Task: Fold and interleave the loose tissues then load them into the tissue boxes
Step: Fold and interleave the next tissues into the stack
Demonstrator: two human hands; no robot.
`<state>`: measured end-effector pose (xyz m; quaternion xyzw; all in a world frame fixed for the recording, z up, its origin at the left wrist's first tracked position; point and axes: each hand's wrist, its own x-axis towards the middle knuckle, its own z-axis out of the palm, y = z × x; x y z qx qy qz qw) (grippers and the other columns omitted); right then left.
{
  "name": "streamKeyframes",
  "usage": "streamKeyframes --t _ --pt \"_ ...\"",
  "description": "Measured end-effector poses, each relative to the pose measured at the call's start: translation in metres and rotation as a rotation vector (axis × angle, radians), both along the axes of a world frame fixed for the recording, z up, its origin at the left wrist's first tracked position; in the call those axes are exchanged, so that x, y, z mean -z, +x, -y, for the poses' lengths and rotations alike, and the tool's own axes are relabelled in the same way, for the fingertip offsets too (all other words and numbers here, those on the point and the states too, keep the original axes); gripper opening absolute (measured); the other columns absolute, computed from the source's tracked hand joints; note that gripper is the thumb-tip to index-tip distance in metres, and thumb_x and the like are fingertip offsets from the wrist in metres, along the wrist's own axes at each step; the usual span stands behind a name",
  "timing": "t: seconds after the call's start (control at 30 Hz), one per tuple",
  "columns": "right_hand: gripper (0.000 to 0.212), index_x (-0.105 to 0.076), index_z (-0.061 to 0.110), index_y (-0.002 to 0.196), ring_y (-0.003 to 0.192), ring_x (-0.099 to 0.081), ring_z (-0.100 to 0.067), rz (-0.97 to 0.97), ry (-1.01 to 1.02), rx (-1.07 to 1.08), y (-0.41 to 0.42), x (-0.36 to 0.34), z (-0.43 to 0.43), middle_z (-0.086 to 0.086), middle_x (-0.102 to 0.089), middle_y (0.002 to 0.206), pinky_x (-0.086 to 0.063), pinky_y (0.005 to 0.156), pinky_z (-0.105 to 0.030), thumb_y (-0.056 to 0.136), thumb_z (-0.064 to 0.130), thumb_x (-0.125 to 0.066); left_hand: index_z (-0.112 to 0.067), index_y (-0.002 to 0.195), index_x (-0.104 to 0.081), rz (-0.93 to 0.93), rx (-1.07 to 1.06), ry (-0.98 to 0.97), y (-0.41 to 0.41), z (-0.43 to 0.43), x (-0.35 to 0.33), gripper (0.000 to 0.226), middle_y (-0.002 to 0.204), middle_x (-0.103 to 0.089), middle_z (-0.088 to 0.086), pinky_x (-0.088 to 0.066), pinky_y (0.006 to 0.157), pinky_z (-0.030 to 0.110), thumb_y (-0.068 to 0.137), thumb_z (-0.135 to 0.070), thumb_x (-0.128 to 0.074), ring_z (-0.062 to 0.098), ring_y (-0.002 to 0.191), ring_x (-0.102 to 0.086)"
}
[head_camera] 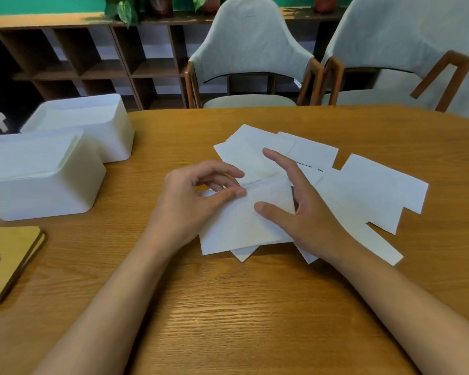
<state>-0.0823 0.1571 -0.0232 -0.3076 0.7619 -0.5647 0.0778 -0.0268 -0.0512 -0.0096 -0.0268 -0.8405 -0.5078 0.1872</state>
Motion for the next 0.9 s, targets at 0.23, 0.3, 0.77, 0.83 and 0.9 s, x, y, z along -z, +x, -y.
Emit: streamKeyframes --t 0.23,0.3,0.77,0.83,0.9 --pt "0.073 -0.028 0.058 0.145 0.122 -0.043 0.012 -0.018 0.051 0.011 0.000 0.000 0.002 0.050 -0.031 0.137 -0.052 0.101 -0.033 0.094 0.030 -0.070 -0.023 0.098 -0.080 0.009 0.003 -0.011 0.001 0.001 -0.002 0.020 0.084 -0.078 -0.012 -0.044 0.068 0.012 0.080 -0.022 -0.089 0.004 0.079 -0.068" --pt "0.073 -0.027 0.059 0.146 0.123 -0.043 0.010 -0.017 0.052 0.008 0.001 -0.001 0.001 0.049 -0.031 0.138 -0.052 0.102 -0.036 0.094 0.030 -0.071 -0.022 0.098 -0.080 0.007 0.005 0.007 0.000 0.001 -0.002 0.019 0.084 -0.078 -0.012 -0.044 0.069 0.010 0.080 -0.021 -0.089 0.003 0.079 -0.067" --pt "0.073 -0.027 0.053 0.147 0.126 -0.034 0.020 -0.048 -0.018 0.025 0.000 -0.004 -0.001 0.046 -0.028 0.142 -0.042 0.101 -0.015 0.097 0.019 -0.066 -0.031 0.116 -0.073 -0.047 -0.090 -0.111 -0.005 -0.002 0.008 0.030 0.118 -0.068 -0.014 -0.048 0.091 0.024 0.087 -0.035 -0.083 0.008 0.110 -0.064" --pt "0.073 -0.028 0.046 0.149 0.122 -0.034 0.026 -0.019 -0.089 0.061 -0.004 -0.005 -0.004 0.044 -0.029 0.142 -0.039 0.093 -0.003 0.096 0.014 -0.067 -0.031 0.121 -0.071 0.105 -0.019 0.140 -0.005 0.000 0.005 0.031 0.118 -0.072 -0.006 -0.053 0.089 0.030 0.090 -0.033 -0.079 0.007 0.109 -0.069" --pt "0.075 -0.027 0.044 0.150 0.120 -0.031 0.029 -0.019 -0.111 0.103 -0.008 -0.007 -0.006 0.042 -0.027 0.143 -0.034 0.090 0.003 0.095 0.014 -0.068 -0.030 0.123 -0.072 0.212 0.052 0.350 -0.004 0.000 0.003 0.030 0.110 -0.075 0.005 -0.054 0.078 0.031 0.093 -0.029 -0.075 0.015 0.097 -0.071"
